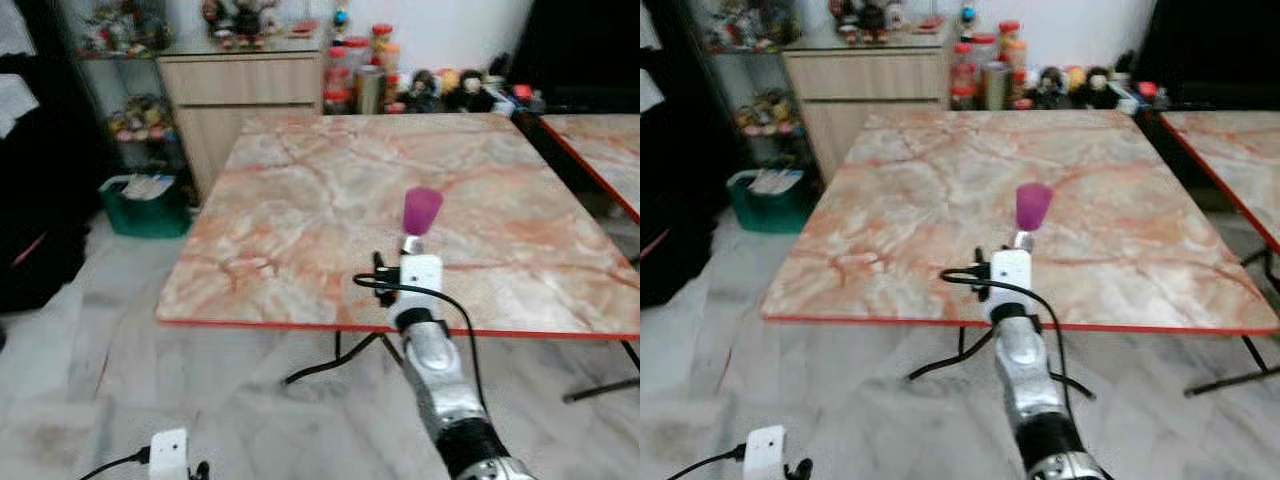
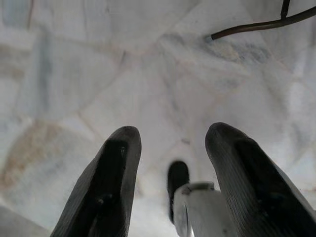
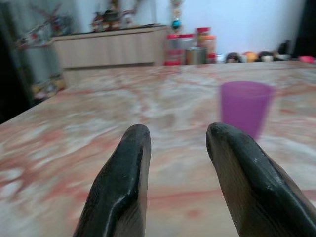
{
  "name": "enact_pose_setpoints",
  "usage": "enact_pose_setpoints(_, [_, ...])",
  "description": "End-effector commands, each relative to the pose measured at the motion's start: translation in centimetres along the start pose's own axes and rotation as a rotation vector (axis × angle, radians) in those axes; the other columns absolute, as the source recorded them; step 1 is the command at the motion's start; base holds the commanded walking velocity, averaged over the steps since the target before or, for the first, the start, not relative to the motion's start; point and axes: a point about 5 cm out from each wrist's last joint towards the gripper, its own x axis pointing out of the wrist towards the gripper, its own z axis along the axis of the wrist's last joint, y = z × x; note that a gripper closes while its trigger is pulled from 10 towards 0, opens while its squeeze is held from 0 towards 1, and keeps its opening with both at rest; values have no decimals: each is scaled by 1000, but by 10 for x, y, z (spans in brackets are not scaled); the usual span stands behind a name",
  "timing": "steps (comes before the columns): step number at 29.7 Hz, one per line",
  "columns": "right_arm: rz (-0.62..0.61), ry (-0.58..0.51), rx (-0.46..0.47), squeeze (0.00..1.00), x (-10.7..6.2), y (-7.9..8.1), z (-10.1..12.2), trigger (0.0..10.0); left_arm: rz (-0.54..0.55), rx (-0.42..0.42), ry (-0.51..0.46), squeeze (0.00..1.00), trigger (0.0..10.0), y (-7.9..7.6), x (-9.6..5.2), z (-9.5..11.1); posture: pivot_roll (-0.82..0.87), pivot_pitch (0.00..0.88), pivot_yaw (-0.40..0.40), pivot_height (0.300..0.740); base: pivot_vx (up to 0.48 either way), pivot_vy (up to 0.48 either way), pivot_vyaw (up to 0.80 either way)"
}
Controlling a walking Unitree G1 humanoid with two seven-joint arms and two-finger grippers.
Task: Setting the table
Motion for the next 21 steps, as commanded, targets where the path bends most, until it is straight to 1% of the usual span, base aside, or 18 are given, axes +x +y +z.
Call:
enact_pose_setpoints(1, [-28, 11, 2, 0, -1, -9, -3, 10000, -10, -12, -10, 0, 10000, -6, 2, 4, 76, 0, 29, 740, 337, 0, 0])
enact_pose_setpoints(16, [-18, -2, -4, 0, -2, -8, -2, 10000, -11, -13, -11, 0, 10000, -7, 1, 3, 77, 0, 28, 740, 334, 0, 0])
enact_pose_setpoints(21, [-15, 10, -11, 0, -4, -9, -5, 10000, -5, -18, -12, 0, 10000, -6, 1, 3, 76, 0, 27, 740, 0, 0, 0])
